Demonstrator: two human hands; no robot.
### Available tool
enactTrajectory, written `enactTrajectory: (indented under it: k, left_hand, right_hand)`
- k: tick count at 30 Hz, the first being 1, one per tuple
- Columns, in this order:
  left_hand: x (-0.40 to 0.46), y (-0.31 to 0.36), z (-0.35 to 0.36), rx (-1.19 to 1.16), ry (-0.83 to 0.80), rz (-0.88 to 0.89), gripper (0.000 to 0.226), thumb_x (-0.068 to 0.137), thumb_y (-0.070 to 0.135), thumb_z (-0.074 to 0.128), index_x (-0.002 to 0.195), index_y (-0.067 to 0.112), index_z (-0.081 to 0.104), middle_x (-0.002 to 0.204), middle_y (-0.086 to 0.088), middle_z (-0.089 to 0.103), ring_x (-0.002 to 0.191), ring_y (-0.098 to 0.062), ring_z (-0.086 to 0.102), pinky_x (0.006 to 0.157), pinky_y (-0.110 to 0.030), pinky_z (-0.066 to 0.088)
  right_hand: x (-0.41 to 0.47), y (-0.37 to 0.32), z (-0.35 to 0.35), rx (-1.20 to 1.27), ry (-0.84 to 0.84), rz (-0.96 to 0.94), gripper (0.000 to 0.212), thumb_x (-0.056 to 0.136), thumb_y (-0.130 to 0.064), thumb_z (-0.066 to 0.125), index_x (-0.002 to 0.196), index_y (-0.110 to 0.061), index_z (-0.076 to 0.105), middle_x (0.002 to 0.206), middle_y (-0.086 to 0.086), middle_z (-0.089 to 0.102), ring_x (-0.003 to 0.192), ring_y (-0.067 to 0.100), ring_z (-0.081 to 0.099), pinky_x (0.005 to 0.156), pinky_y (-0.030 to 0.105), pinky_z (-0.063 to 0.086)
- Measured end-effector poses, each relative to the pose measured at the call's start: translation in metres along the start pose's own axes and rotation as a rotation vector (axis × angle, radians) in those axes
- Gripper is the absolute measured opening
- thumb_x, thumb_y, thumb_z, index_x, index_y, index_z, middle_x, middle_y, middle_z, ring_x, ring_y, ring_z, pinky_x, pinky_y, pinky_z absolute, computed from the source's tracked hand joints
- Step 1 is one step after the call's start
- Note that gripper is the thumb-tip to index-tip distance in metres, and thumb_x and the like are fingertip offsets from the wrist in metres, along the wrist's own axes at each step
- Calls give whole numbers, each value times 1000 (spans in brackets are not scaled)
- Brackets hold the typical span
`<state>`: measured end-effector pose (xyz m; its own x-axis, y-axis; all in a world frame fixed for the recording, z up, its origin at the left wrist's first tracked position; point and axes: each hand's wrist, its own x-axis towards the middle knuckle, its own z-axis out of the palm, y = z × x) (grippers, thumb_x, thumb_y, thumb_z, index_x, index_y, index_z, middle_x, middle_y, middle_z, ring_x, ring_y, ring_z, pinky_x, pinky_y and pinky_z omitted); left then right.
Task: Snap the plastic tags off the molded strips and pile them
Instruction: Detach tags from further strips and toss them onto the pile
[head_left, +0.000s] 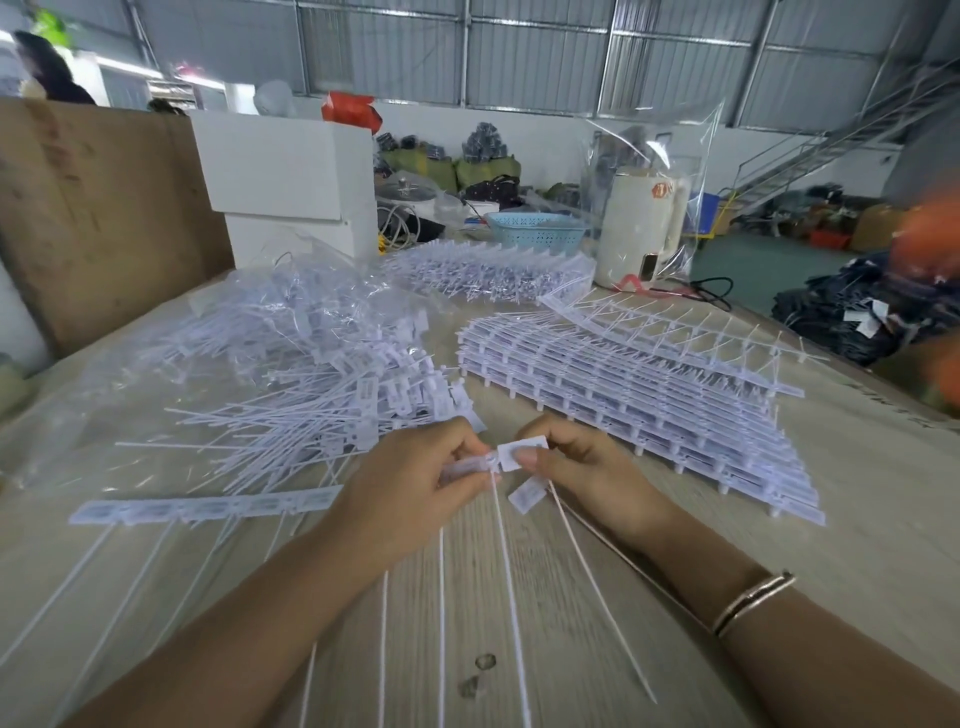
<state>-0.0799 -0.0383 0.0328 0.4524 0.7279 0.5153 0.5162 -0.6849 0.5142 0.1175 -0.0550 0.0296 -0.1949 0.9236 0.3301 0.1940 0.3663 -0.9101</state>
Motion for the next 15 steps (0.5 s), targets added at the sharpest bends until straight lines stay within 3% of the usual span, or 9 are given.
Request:
enactTrajectory:
  k: [3, 6, 9, 12, 15]
  left_hand:
    - [2, 5, 3, -42, -14, 21, 7, 83, 26, 69, 85, 20, 65, 63, 14, 59, 59, 0, 56, 53, -13, 37]
    - [3, 8, 7, -146, -36, -12, 3, 84, 24, 68, 84, 23, 66, 68, 15, 65, 63, 6, 58, 57, -7, 39]
    - [-2, 5, 5, -203, -78, -33, 10, 84, 26, 68, 80, 33, 62, 74, 18, 66, 66, 5, 61, 60, -10, 45]
    - [-4, -1, 0, -136, -36, -47, 9, 81, 27, 71, 83, 30, 62, 74, 16, 66, 71, 3, 62, 64, -20, 50]
    - [-2, -2, 0, 44, -34, -16, 16, 79, 23, 71, 90, 26, 60, 83, 15, 60, 76, 0, 57, 67, -29, 48]
  right_hand:
    - [2, 3, 0, 202, 3, 80, 20, 79, -14, 59, 84, 5, 60, 84, 23, 54, 77, 23, 50, 75, 32, 37]
    - [4, 3, 0, 338, 2, 98, 10, 81, -14, 60, 74, -6, 60, 78, 15, 57, 74, 21, 53, 75, 31, 38]
    - [5, 1, -18, 487, 188, 153, 12, 79, -21, 57, 67, -19, 57, 76, 3, 63, 75, 16, 56, 78, 32, 34]
    - [2, 1, -30, 142, 140, 158, 9, 78, -20, 60, 72, -14, 60, 72, -5, 63, 72, 7, 59, 74, 25, 38]
    - [2, 5, -19, -281, -3, 115, 8, 86, -14, 64, 79, -15, 68, 87, -5, 63, 84, 5, 59, 78, 17, 40]
